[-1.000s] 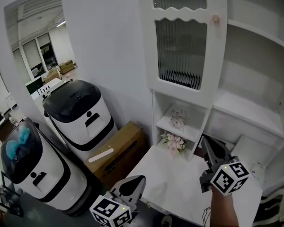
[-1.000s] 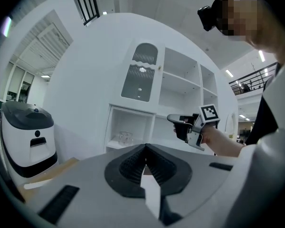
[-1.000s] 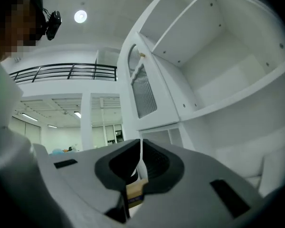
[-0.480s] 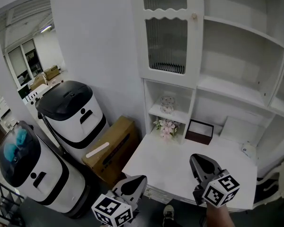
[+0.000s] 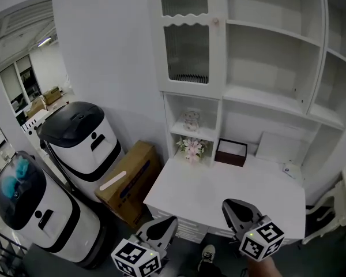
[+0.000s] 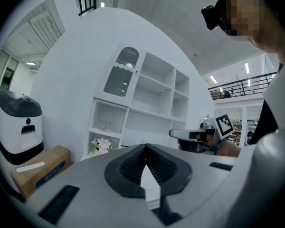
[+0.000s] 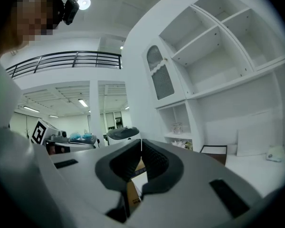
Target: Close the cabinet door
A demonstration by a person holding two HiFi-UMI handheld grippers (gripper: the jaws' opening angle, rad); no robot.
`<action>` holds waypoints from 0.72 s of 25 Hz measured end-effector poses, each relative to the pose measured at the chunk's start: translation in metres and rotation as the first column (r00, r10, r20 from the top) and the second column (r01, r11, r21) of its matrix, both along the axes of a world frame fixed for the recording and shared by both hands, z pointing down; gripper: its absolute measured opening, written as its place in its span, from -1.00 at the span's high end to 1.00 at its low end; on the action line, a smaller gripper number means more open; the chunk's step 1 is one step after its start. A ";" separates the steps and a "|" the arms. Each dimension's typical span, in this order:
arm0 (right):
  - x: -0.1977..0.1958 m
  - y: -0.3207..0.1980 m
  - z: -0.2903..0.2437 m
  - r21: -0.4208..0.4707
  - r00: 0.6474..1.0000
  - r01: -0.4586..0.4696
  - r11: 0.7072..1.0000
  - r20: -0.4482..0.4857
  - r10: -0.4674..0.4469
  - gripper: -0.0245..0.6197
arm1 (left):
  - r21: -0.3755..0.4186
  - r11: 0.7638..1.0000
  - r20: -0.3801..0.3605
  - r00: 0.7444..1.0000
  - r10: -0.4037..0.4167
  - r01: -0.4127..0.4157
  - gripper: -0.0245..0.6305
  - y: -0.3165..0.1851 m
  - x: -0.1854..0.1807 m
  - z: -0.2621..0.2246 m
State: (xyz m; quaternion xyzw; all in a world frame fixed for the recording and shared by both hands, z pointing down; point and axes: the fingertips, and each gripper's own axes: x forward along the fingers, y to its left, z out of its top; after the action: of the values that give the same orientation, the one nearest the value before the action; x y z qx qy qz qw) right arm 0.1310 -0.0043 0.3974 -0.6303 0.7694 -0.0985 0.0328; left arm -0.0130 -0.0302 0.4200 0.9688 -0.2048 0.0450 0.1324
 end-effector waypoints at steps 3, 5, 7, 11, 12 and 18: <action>-0.003 0.009 0.002 -0.004 1.000 0.000 1.000 -0.006 0.000 0.90 | 0.004 1.000 0.000 1.000 0.013 -0.013 0.91 0.007 0.003 0.000; -0.005 0.011 0.003 -0.008 1.000 0.006 1.000 -0.013 -0.006 0.90 | 0.007 1.000 0.001 1.000 0.019 -0.019 0.91 0.010 0.005 -0.001; -0.008 0.013 0.002 -0.011 1.000 0.014 1.000 -0.021 -0.014 0.90 | 0.008 1.000 0.000 1.000 0.020 -0.020 0.91 0.012 0.005 -0.002; -0.013 0.013 -0.004 0.003 0.999 0.025 1.000 -0.044 -0.025 0.90 | 0.015 1.000 -0.006 1.000 0.016 -0.015 0.91 0.010 0.005 -0.006; -0.012 0.013 -0.004 0.005 0.999 0.027 1.000 -0.047 -0.027 0.90 | 0.017 1.000 -0.006 1.000 0.015 -0.015 0.91 0.010 0.006 -0.007; -0.014 0.015 -0.002 -0.001 0.998 0.038 0.999 -0.043 -0.038 0.90 | 0.016 1.000 0.004 1.000 0.020 -0.020 0.91 0.012 0.009 -0.006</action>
State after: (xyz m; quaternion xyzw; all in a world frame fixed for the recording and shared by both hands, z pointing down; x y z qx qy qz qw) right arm 0.1174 0.0105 0.3953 -0.6177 0.7816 -0.0859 0.0143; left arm -0.0043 -0.0183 0.4138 0.9717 -0.1958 0.0463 0.1241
